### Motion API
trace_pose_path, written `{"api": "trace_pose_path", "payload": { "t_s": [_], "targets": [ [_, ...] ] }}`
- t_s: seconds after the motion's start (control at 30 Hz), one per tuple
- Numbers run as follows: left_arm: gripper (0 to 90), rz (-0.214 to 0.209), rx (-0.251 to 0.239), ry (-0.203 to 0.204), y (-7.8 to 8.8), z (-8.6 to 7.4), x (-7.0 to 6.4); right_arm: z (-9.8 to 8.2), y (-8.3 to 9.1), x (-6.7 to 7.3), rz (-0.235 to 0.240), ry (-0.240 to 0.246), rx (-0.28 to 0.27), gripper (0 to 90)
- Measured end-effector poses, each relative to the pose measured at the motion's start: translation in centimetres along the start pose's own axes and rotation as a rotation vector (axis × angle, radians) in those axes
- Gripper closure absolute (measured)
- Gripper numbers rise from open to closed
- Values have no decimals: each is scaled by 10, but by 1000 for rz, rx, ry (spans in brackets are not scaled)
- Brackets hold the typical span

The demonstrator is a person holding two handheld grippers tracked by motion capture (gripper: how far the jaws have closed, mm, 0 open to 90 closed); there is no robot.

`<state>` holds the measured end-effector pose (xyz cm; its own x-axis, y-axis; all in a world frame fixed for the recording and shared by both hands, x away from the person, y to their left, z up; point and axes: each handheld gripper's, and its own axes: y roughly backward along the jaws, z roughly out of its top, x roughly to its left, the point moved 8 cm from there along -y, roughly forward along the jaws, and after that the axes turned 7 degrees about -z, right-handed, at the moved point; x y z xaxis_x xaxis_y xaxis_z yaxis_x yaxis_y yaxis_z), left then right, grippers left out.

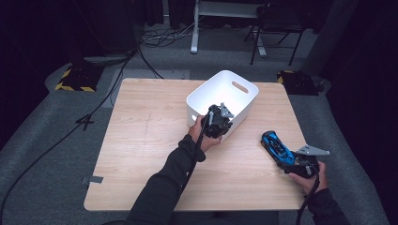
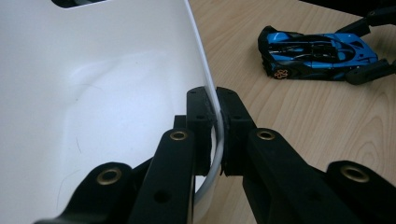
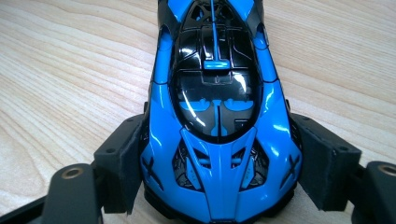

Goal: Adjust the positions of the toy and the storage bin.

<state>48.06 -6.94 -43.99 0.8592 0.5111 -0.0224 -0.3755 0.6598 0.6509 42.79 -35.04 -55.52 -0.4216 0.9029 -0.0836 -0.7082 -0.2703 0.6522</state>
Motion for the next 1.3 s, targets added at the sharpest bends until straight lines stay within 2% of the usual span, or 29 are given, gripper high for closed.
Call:
{"api": "trace_pose_path", "payload": {
  "t_s": [0.17, 0.23, 0.27, 0.37, 0.43, 0.5, 0.63, 0.93, 0.97, 1.0, 1.03, 1.1, 1.13, 1.17, 1.2, 1.23, 1.27, 1.3],
  "targets": [
    [849, -74, 22, -68, 14, -12, -7, 0, 0, 0, 2, 1, 1, 258],
    [849, -123, 34, -106, 29, -24, -15, 0, 0, 0, 2, 2, 0, 258],
    [849, -123, 34, -106, 29, -24, -15, 0, 0, 0, 2, 2, 0, 258],
    [848, -173, 40, -144, 45, -39, -24, 0, 0, 0, 2, 0, 1, 258],
    [848, -184, 36, -165, 56, -48, -29, 0, 0, 0, 2, 1, 0, 259],
    [822, -184, 25, -167, 64, -55, -31, 0, 0, 0, 1, 2, 1, 259],
    [776, -163, -20, -124, 81, -66, -28, 0, 0, 0, 1, 3, 0, 259],
    [656, -126, -74, -41, 101, -82, -16, 0, 0, 0, 1, 1, 0, 259],
    [598, -99, -76, -51, 103, -83, -13, 0, 0, 0, -1, 1, 2, 259],
    [598, -91, -97, -35, 104, -83, -14, 0, 0, 0, -1, 1, 2, 259],
    [570, -87, -99, -31, 106, -84, -13, 0, 0, 0, 0, 2, 1, 259],
    [492, -59, -124, -7, 110, -84, -11, 0, 0, 0, 0, 4, 0, 259],
    [437, -48, -149, 18, 111, -83, -10, 0, 0, 0, 0, 2, 1, 259],
    [396, -27, -148, 25, 115, -83, -8, 0, 0, 0, 1, 3, 1, 259],
    [378, -14, -162, 36, 118, -82, -7, 0, 0, 0, 1, 3, 0, 259],
    [320, 6, -178, 38, 123, -81, -4, 0, 0, 0, 1, 2, 2, 259],
    [320, 29, -191, 51, 127, -80, -1, 0, 0, 0, 1, 2, 2, 259],
    [296, 56, -211, 82, 131, -78, 4, 0, 0, 0, 0, 3, 1, 259]
  ]
}}
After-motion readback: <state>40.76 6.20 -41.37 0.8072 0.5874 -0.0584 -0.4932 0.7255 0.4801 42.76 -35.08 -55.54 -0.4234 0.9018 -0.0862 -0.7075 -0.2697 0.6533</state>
